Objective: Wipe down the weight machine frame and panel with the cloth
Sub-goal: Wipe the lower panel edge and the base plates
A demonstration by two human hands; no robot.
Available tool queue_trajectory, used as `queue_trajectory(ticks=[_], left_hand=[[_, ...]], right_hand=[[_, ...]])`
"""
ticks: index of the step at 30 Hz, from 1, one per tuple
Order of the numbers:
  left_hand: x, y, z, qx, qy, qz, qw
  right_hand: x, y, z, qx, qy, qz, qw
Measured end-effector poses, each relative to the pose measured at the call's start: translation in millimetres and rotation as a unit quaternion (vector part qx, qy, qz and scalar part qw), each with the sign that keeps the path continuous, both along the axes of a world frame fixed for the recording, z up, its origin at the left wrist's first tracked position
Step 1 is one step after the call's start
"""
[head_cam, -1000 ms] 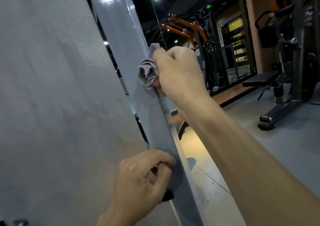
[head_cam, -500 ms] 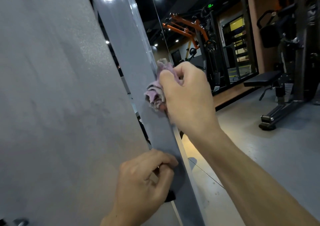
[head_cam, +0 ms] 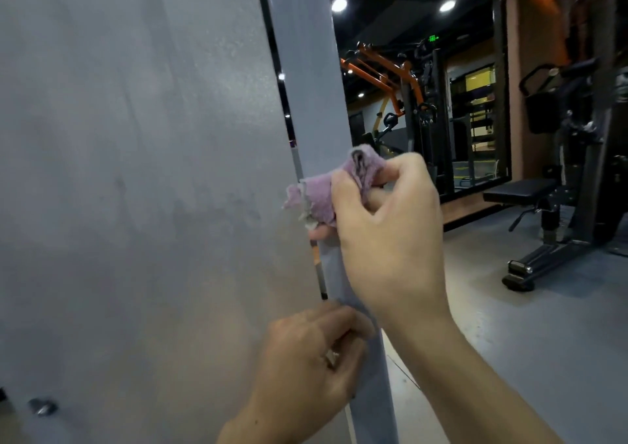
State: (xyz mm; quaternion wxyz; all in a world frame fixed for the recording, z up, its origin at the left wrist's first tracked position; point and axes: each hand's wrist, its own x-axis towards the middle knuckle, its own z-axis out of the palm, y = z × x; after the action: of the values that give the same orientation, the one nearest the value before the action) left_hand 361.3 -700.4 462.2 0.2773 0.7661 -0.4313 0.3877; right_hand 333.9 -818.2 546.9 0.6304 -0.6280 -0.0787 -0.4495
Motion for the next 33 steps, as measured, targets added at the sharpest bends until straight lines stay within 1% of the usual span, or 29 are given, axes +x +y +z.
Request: queue_trajectory(ticks=[3,7,9,11,13,15,16,18,20,22,27,29,30,32,33], left_hand=[[-1,2,1,0.010,0.008,0.002,1.000],[0,2,-1,-0.012,0.002,-0.016,1.000],[-1,3,-1,-0.017,-0.001,-0.016,1.000],[-1,3,-1,-0.009,0.006,-0.012,1.000],[0,3,-1,-0.016,0.032,-0.020,0.999],[1,4,-2,-0.021,0.056,-0.032,0.998],[2,5,-3,-0.017,0.060,-0.032,0.998],[3,5,-3,-0.005,0.047,-0.022,0.999],[5,5,-3,-0.013,0.021,-0.025,0.999],[7,4,-4,-0.023,0.007,-0.027,0.999],[5,3,-2,-0.031,0.036,-0.029,0.998],[3,3,0,-0.027,0.032,-0.028,0.999],[2,4,2,-0.023,0.028,-0.026,0.999],[1,4,3,-0.020,0.021,-0.020,0.999],[-1,4,3,-0.017,0.020,-0.009,1.000]], right_hand=[[0,1,9,-0.007,-0.007,-0.025,1.000],[-18,1,-40,0.032,0.062,0.017,0.997],[-16,2,-44,0.013,0.064,-0.012,0.998],[-8,4,-20,0.000,0.031,-0.042,0.999],[0,9,14,-0.012,0.000,-0.055,0.998],[4,11,31,-0.019,-0.007,-0.059,0.998],[4,10,29,-0.013,-0.004,-0.052,0.999],[-4,6,4,0.009,0.014,-0.030,0.999],[-15,3,-26,0.015,0.047,-0.030,0.998],[-16,3,-33,0.013,0.059,-0.024,0.998],[3,6,29,-0.027,-0.026,-0.047,0.998],[4,6,31,-0.038,-0.031,-0.048,0.998],[2,4,22,-0.019,-0.031,-0.030,0.999],[-6,-6,-8,0.059,-0.035,0.029,0.997],[-9,-14,-25,0.094,-0.032,0.040,0.994]])
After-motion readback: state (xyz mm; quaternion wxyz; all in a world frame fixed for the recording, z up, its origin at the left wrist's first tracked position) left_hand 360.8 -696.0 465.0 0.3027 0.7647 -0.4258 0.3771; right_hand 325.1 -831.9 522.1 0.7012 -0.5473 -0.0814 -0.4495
